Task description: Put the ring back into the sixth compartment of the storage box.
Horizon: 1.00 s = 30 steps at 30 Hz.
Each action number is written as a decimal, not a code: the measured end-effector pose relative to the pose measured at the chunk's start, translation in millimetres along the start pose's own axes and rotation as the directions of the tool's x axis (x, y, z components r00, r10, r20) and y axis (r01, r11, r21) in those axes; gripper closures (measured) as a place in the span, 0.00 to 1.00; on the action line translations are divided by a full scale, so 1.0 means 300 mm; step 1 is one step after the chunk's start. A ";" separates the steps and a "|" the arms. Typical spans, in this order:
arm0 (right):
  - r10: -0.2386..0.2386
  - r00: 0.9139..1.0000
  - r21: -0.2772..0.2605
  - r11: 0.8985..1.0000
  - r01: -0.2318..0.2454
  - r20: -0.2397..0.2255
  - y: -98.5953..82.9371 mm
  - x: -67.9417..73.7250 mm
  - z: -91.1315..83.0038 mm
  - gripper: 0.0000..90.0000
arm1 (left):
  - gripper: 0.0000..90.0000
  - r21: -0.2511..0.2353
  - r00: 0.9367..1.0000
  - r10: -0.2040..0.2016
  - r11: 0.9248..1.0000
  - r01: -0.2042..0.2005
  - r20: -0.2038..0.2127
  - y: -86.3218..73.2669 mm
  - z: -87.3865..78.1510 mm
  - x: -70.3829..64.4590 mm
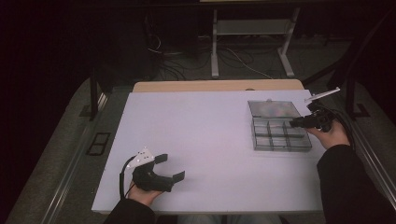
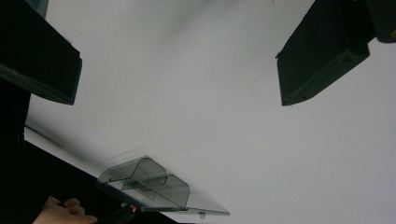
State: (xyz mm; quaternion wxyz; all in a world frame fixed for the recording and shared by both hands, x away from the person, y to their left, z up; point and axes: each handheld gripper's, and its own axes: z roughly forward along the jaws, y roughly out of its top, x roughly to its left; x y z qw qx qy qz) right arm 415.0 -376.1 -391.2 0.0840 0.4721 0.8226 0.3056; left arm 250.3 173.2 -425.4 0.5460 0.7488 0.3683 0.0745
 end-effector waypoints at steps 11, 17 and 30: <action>0.022 1.000 0.029 0.999 -0.022 0.004 -0.030 -0.023 0.037 0.76 | 0.00 0.000 1.000 0.002 1.000 -0.002 -0.001 0.000 0.000 0.000; 0.039 0.999 0.031 0.999 -0.039 0.014 -0.029 -0.023 0.036 0.66 | 0.00 0.001 1.000 0.001 1.000 -0.001 -0.001 0.000 0.000 0.000; 0.050 0.998 -0.006 0.999 -0.050 0.031 -0.012 0.033 -0.004 0.38 | 0.00 0.001 1.000 0.002 1.000 -0.002 -0.001 0.000 -0.001 -0.001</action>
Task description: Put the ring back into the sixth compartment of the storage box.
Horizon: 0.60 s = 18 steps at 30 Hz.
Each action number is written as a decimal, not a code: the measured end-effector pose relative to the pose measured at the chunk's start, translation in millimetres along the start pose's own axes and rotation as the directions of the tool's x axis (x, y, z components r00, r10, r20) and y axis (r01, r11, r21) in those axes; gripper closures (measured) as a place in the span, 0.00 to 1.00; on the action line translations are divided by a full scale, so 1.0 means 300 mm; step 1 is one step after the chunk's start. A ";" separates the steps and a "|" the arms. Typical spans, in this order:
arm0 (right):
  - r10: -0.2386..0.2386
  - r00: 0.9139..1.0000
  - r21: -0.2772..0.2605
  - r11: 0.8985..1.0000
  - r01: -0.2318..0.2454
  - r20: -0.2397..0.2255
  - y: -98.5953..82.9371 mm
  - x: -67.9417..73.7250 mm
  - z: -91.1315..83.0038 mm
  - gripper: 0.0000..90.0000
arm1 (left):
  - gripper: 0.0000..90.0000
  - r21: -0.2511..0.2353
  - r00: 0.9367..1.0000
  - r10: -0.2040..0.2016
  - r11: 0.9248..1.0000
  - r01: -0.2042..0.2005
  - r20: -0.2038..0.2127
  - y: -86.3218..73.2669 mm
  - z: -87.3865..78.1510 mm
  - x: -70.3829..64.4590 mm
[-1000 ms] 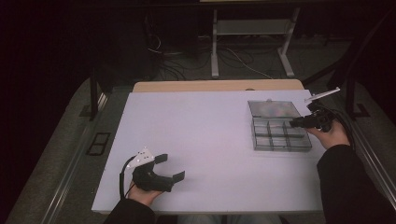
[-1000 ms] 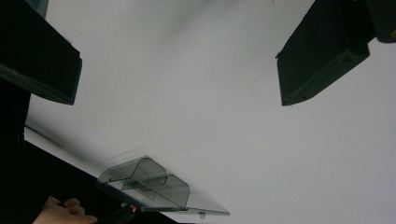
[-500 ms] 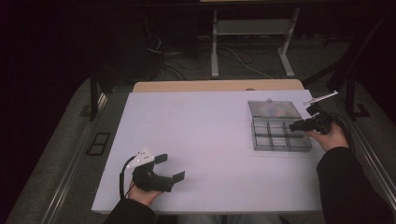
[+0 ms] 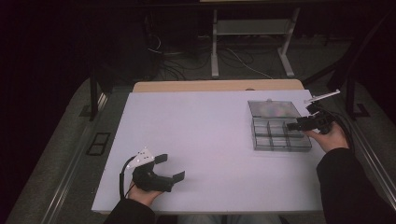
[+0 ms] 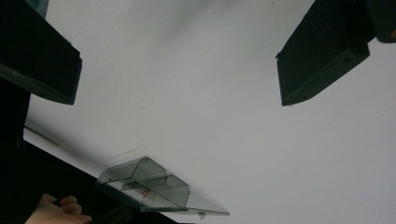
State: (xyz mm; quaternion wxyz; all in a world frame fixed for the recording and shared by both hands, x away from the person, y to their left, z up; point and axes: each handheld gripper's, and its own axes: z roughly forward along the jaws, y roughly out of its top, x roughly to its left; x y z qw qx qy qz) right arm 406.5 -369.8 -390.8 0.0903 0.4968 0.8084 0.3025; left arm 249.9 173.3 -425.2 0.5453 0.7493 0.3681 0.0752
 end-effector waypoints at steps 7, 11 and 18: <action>0.004 1.000 -0.025 1.000 -0.004 -0.003 0.009 0.042 -0.029 0.15 | 0.00 -0.002 1.000 -0.002 1.000 0.002 0.001 0.001 0.001 -0.001; 0.007 1.000 -0.039 0.999 -0.008 -0.029 0.006 0.069 -0.051 0.02 | 0.00 0.001 1.000 0.004 1.000 -0.004 0.005 0.002 0.003 -0.001; -0.003 0.997 -0.079 0.997 -0.003 -0.075 -0.022 0.130 -0.086 0.01 | 0.00 -0.001 1.000 0.002 1.000 -0.002 0.005 0.002 0.004 -0.001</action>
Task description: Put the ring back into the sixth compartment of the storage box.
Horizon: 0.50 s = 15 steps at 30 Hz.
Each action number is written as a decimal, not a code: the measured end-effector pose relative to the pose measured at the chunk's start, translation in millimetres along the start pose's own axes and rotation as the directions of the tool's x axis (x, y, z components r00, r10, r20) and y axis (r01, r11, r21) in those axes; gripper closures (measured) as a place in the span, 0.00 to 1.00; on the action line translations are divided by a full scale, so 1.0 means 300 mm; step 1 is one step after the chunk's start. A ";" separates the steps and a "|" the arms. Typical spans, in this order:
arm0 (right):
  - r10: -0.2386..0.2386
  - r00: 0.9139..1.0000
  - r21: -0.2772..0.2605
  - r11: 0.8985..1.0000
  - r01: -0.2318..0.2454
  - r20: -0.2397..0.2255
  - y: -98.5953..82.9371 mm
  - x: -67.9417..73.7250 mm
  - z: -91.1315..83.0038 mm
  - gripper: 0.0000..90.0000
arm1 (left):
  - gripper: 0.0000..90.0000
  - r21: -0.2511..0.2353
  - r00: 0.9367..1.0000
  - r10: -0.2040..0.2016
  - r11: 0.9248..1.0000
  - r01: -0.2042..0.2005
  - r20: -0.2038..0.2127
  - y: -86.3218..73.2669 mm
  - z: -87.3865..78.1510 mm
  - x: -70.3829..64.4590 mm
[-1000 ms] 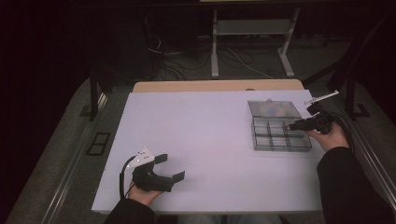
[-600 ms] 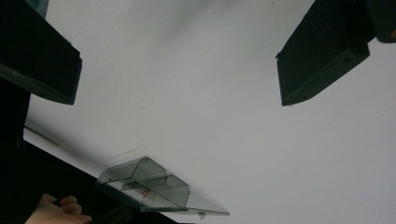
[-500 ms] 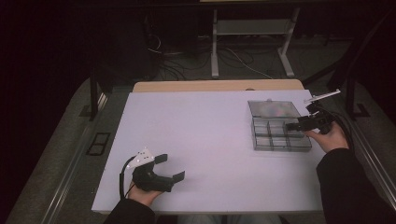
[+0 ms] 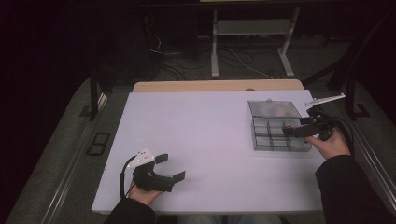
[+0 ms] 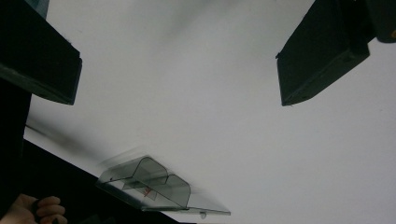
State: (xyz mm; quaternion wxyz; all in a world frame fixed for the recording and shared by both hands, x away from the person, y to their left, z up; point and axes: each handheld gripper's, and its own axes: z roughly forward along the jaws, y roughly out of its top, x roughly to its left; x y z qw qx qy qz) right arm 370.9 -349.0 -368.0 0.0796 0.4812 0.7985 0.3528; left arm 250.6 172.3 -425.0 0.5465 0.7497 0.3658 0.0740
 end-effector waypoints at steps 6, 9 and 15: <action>-0.025 1.000 -0.021 0.999 0.025 -0.009 -0.028 0.044 -0.020 0.01 | 0.00 0.000 1.000 0.001 1.000 -0.001 0.001 0.000 0.000 0.000; -0.031 0.999 -0.043 0.999 0.030 -0.020 -0.047 0.063 -0.031 0.01 | 0.00 0.000 1.000 0.001 1.000 -0.001 0.001 0.000 0.000 -0.001; -0.052 0.998 -0.069 0.996 0.049 -0.046 -0.090 0.105 -0.041 0.01 | 0.00 -0.002 1.000 0.001 1.000 -0.001 0.000 0.000 -0.001 -0.001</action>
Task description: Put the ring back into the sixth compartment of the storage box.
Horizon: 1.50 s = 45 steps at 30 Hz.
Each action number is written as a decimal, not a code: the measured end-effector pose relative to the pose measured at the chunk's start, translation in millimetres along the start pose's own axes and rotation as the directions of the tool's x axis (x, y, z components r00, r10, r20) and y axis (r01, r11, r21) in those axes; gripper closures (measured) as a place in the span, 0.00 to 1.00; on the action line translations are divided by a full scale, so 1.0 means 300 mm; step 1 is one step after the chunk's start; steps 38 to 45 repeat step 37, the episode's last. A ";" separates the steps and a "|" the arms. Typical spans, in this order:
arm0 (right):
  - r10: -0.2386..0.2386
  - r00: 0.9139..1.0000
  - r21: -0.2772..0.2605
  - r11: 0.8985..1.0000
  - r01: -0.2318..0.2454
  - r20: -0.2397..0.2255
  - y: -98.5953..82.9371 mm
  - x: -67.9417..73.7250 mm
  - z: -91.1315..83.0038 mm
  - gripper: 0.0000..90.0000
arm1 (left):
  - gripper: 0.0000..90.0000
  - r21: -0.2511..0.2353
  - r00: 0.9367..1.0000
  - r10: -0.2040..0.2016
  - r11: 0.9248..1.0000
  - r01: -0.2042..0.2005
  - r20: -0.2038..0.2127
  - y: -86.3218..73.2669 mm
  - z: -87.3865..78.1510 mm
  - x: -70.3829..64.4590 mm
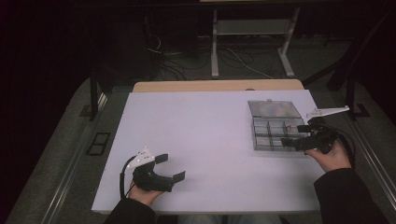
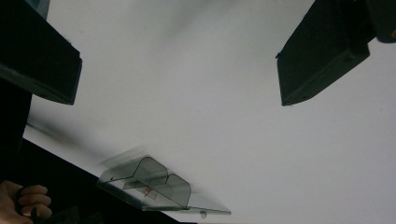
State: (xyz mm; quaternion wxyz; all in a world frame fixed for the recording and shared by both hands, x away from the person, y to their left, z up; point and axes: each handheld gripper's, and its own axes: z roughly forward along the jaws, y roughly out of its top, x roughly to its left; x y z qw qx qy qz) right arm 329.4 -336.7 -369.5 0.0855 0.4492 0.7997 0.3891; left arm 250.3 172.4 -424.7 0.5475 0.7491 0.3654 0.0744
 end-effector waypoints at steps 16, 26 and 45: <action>-0.016 0.999 -0.026 1.000 0.015 -0.035 -0.115 0.086 0.037 0.01 | 0.00 -0.001 1.000 0.002 1.000 -0.002 0.001 0.000 -0.001 -0.002; -0.028 0.996 -0.061 0.998 0.023 -0.085 -0.176 0.136 0.056 0.01 | 0.00 0.001 1.000 0.004 1.000 -0.004 0.002 0.000 -0.001 -0.003; -0.079 0.990 -0.080 0.994 0.070 -0.114 -0.225 0.186 0.078 0.01 | 0.00 0.004 1.000 0.006 1.000 -0.006 0.003 0.000 -0.001 -0.003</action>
